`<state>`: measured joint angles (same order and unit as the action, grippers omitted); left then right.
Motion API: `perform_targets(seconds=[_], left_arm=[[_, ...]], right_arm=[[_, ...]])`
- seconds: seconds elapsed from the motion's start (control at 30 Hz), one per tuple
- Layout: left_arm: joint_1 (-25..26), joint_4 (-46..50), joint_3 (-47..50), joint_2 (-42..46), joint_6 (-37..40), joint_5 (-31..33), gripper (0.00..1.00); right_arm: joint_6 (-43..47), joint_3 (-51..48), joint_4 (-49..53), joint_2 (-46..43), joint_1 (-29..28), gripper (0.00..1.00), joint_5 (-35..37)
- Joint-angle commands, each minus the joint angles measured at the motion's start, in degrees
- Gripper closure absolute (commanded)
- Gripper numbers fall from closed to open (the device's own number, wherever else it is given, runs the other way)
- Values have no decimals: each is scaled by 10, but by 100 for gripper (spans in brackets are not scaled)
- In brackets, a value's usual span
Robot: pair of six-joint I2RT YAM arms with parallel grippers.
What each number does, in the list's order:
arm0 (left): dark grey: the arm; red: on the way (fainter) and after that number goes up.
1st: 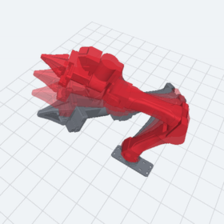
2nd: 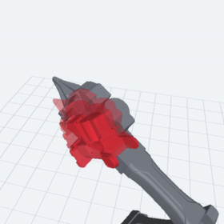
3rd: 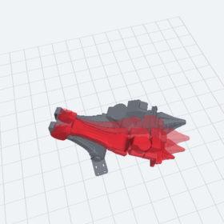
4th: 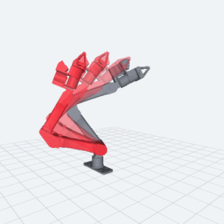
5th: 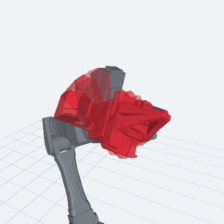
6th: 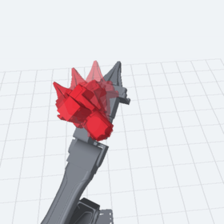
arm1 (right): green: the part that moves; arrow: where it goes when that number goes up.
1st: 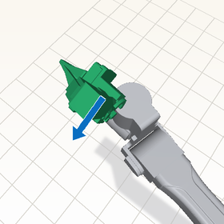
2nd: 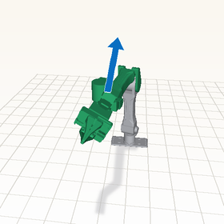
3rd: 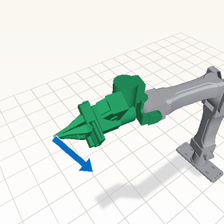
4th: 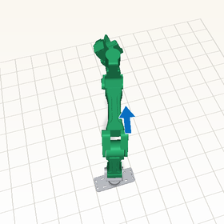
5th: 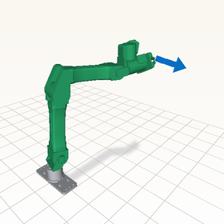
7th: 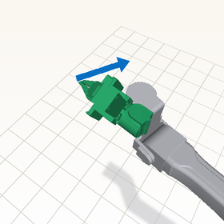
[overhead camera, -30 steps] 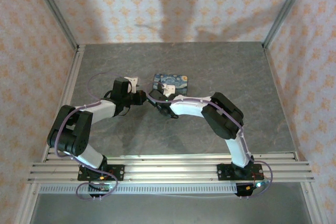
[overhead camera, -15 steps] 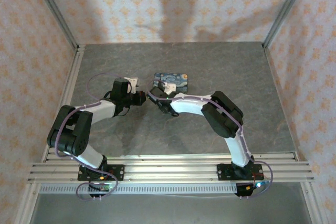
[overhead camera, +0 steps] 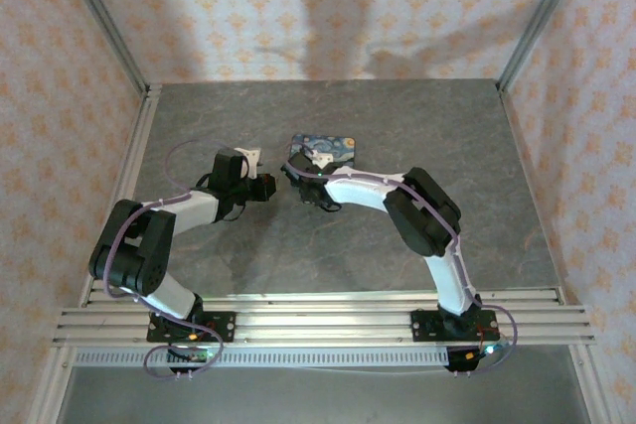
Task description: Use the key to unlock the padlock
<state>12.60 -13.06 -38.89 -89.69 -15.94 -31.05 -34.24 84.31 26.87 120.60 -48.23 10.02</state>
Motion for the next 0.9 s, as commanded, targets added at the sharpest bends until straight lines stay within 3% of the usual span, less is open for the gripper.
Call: perform_targets(seconds=[0.0, 0.27, 0.63, 0.87], left_arm=[[-4, -2, 7, 16, 18, -1, 100], [-5, -23, 24, 32, 31, -26, 100], [9, -62, 72, 106, 74, -79, 100], [51, -72, 86, 122, 96, -121, 100]], right_arm=[[17, 17, 29, 9, 14, 90, -2], [30, 33, 70, -34, 15, 100, -82], [-13, -17, 52, -138, 56, 100, -236], [-33, -48, 51, -194, 82, 100, -287]])
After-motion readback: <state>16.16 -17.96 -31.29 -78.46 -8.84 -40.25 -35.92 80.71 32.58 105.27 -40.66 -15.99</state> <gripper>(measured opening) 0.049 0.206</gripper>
